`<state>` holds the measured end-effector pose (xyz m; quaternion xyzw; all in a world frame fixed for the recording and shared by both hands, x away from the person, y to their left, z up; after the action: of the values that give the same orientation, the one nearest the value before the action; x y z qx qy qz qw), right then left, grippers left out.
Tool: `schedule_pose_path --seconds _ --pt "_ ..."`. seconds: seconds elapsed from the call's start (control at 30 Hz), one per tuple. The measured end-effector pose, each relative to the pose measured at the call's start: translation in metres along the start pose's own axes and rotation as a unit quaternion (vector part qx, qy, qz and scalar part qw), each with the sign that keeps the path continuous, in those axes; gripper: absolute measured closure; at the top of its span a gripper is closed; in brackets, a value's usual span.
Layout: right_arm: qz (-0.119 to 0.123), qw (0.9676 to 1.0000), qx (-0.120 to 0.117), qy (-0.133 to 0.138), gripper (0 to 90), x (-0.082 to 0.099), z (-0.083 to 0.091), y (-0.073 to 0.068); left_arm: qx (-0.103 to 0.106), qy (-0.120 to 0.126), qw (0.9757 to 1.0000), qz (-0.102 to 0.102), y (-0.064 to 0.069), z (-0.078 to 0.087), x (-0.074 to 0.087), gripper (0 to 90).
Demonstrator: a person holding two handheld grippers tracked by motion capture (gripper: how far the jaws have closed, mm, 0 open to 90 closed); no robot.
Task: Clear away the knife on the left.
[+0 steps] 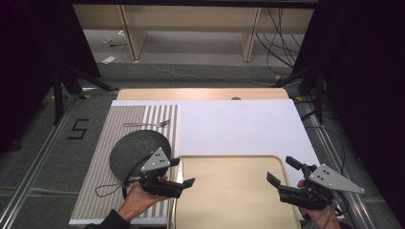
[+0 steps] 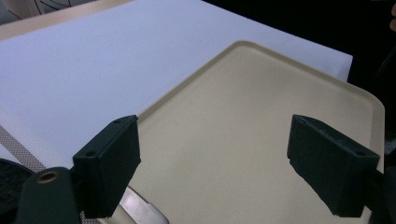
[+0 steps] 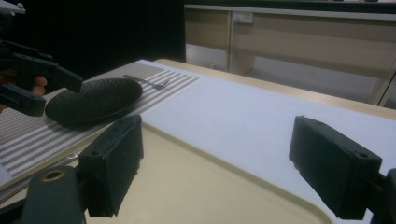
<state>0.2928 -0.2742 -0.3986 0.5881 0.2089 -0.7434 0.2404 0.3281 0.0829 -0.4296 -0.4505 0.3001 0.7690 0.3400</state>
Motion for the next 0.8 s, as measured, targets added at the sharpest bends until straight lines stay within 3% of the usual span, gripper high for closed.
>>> schedule_pose_path --seconds 0.2,0.57,0.8 --pt "0.0 1.0 0.0 0.0 18.5 0.0 0.0 0.0 -0.011 0.023 0.9997 -0.002 0.0 0.007 -0.002 17.7" --pt "0.0 1.0 0.0 0.0 18.5 0.0 0.0 0.0 -0.008 0.041 0.9991 0.001 0.001 0.018 0.0 17.6" --pt "0.0 1.0 0.0 0.0 18.5 0.0 0.0 0.0 -0.02 0.052 0.9985 0.001 -0.001 0.027 0.002 17.6"
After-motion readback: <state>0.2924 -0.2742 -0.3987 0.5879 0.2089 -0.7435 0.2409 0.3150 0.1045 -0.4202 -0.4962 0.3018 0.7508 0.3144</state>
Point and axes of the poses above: each handheld gripper's, and its own axes: z roughly backward along the jaws, x roughly out of its underside, y roughly to its right, the point moved 4 cm from there along -z, roughly forward along the jaws, and after that the axes turned 3 degrees about y, right-handed, at the moved point
